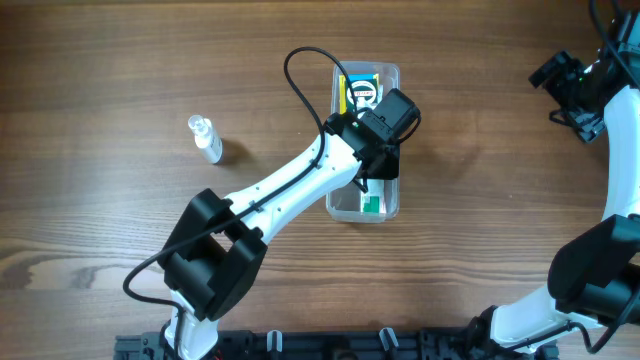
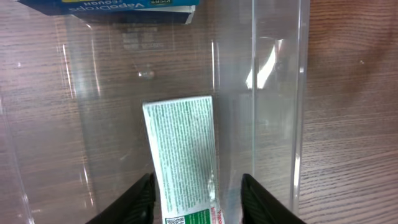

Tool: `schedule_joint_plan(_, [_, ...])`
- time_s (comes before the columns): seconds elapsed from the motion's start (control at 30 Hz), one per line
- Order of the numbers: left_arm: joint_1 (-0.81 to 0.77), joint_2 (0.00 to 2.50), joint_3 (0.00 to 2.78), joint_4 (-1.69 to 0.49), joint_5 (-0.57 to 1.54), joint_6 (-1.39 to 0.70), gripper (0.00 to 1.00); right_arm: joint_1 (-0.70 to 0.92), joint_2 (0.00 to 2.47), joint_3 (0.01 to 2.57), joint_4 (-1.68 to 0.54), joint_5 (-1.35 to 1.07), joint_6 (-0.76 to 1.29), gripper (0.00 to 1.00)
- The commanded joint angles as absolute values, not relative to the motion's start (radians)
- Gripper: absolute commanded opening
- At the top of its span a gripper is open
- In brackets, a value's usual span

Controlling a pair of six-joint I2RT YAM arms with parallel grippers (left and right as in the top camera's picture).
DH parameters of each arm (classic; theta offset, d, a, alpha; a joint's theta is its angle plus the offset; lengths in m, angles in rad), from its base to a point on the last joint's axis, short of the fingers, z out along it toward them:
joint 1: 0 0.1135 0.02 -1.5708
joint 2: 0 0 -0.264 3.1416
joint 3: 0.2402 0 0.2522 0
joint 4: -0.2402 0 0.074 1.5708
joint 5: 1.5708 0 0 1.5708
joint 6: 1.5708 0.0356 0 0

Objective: Pack container
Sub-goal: 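Release the tube box and move the left gripper to the spray bottle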

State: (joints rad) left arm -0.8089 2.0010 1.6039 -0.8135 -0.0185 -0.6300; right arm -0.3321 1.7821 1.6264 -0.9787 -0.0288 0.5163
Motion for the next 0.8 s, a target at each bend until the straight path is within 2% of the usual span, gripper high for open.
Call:
schedule_joint_plan(0.0, [-0.805,2.013,1.618,-0.811,-0.042,-0.62,0.52,-0.331,1.794,1.623,-0.976,-0.023,0.526,1.0])
schedule_joint_plan(0.13, [-0.776,1.943,1.618,-0.825,-0.027,-0.602,0.62,-0.331,1.794,1.624,-0.976,-0.023,0.526,1.0])
schedule_joint_plan(0.17, [-0.768,1.912,1.618,-0.83,-0.019,-0.582,0.71,-0.331,1.794,1.624,-0.976,-0.023,0.526,1.0])
schedule_joint_plan(0.27, [-0.744,1.828,1.618,-0.858,-0.02,-0.528,0.81,-0.331,1.794,1.623,-0.976,-0.023,0.526,1.0])
schedule_joint_plan(0.33, [-0.704,1.747,1.618,-0.907,-0.027,-0.5,0.93,-0.331,1.794,1.623,-0.976,-0.023,0.526,1.0])
schedule_joint_plan(0.47, [-0.598,1.604,1.618,-1.012,-0.03,-0.447,1.0,-0.331,1.794,1.624,-0.976,-0.023,0.526,1.0])
schedule_joint_plan(0.63, [-0.43,1.475,1.618,-1.155,-0.139,-0.399,1.0,-0.331,1.794,1.624,-0.976,-0.023,0.526,1.0])
schedule_joint_plan(0.77, [-0.288,1.471,1.618,-1.288,-0.194,-0.353,1.0,-0.331,1.794,1.624,-0.976,-0.023,0.526,1.0])
